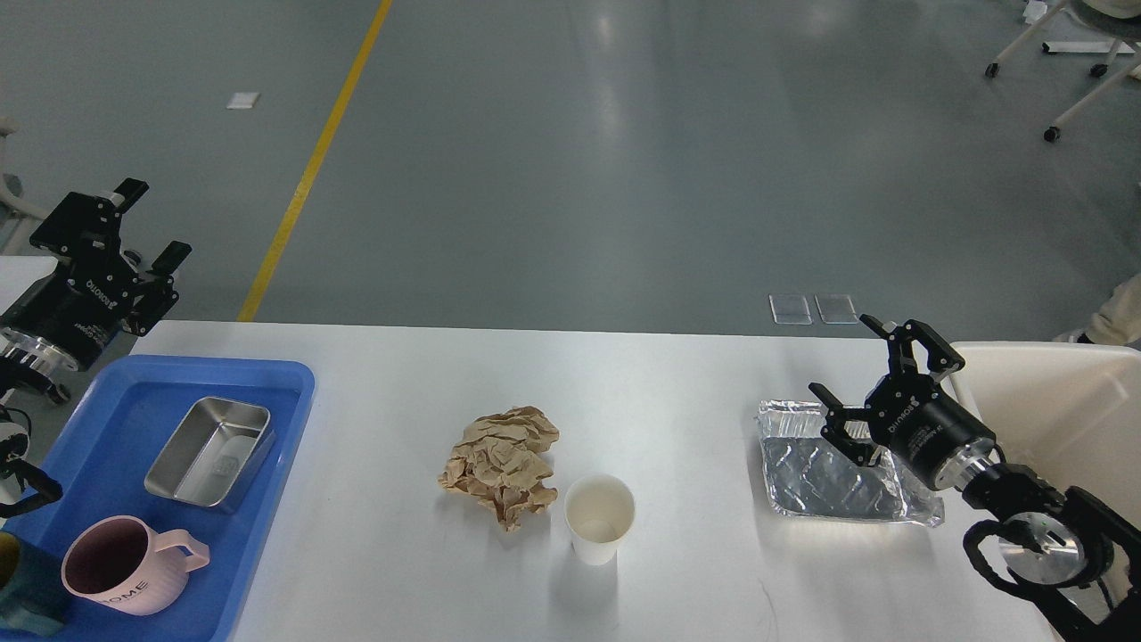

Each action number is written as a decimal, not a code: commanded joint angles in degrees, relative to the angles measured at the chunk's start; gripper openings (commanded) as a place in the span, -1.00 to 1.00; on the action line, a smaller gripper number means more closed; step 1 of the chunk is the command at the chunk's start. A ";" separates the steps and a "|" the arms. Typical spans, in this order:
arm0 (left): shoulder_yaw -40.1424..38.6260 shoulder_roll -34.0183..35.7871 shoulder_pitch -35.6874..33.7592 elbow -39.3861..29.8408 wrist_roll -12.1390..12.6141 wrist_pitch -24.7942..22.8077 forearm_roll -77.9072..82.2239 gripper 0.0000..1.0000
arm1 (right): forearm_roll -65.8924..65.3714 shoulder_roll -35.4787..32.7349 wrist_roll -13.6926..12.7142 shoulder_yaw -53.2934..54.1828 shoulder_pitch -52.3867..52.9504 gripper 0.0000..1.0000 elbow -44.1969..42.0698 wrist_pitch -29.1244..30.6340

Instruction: Tidy desktop

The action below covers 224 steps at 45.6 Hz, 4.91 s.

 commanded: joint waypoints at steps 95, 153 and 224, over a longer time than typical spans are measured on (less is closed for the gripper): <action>-9.77 -3.09 10.69 -7.98 26.13 2.62 -20.56 0.94 | -1.22 2.11 8.53 12.92 -0.27 1.00 -1.57 -8.26; -8.98 -6.60 11.04 -8.24 26.22 -1.51 -19.94 0.94 | -32.94 -41.30 17.32 -7.81 -9.67 1.00 12.66 3.43; -8.80 -7.75 11.30 -8.07 26.39 -7.13 -19.77 0.94 | -38.55 -40.44 14.15 -27.42 2.01 1.00 4.24 0.78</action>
